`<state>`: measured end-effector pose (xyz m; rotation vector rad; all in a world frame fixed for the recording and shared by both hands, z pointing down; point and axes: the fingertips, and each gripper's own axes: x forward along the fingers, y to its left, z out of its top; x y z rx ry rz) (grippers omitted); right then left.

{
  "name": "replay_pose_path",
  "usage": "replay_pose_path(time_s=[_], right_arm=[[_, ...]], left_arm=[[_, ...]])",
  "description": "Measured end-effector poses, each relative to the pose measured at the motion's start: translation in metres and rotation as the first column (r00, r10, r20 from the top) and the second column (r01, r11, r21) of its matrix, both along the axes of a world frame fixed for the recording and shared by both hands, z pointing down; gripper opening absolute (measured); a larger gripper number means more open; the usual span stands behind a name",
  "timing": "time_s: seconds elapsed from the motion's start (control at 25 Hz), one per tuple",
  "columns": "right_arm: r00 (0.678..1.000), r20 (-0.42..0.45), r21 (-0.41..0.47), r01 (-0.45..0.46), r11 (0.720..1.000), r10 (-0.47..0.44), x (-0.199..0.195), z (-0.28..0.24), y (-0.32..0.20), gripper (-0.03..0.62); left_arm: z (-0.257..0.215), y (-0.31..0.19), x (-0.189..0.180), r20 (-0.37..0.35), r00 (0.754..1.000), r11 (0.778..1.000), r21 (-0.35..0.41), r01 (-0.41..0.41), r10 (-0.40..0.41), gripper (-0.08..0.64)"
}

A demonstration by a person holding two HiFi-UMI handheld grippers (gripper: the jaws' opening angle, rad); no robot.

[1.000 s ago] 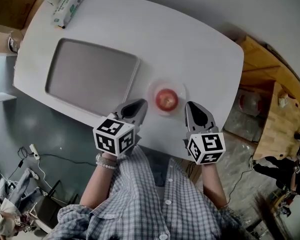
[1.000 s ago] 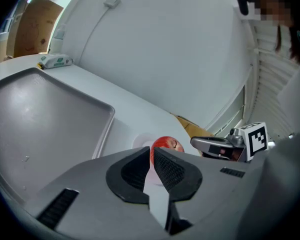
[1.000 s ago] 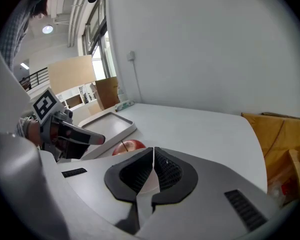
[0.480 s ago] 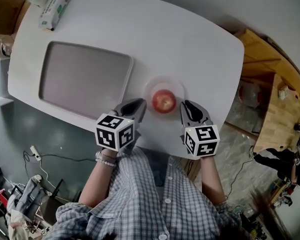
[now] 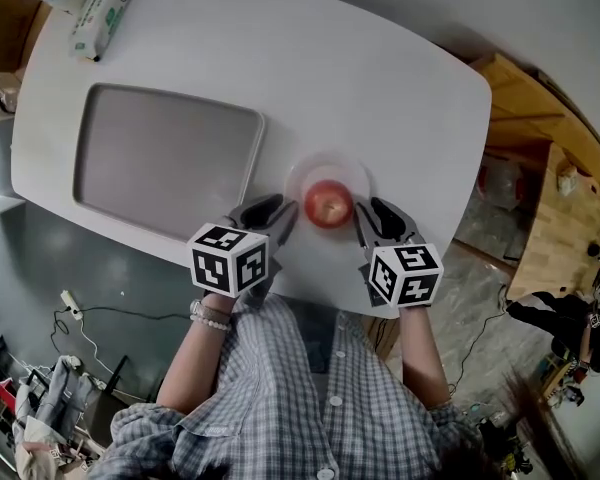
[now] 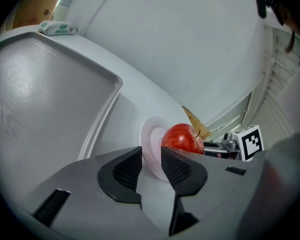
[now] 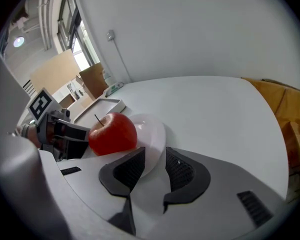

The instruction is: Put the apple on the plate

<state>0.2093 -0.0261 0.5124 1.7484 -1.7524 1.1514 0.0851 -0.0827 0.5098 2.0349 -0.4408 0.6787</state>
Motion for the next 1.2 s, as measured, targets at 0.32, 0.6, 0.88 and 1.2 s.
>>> replay_pose_path(time_s=[0.32,0.6,0.88,1.2], right_arm=[[0.992,0.107,-0.034,-0.068,0.997,0.071,-0.001,0.005,0.002,0.114],[0.988,0.149,-0.064,-0.035,0.997,0.044,-0.002,0.009,0.005,0.110],[0.961,0.235,-0.114,-0.119,0.986,0.143,0.003,0.010,0.005,0.080],[0.921,0.295,-0.162,-0.216,0.963,0.256,0.006,0.010,0.007,0.064]], left_arm=[[0.009,0.000,0.003,0.044,0.999,1.000,-0.014,0.002,-0.002,0.101],[0.013,0.004,0.002,0.045,0.999,0.999,-0.047,-0.014,0.016,0.101],[0.017,0.006,-0.001,0.099,0.994,0.995,-0.084,-0.048,0.056,0.064],[0.014,0.004,-0.001,0.095,0.995,0.980,-0.198,0.017,0.002,0.043]])
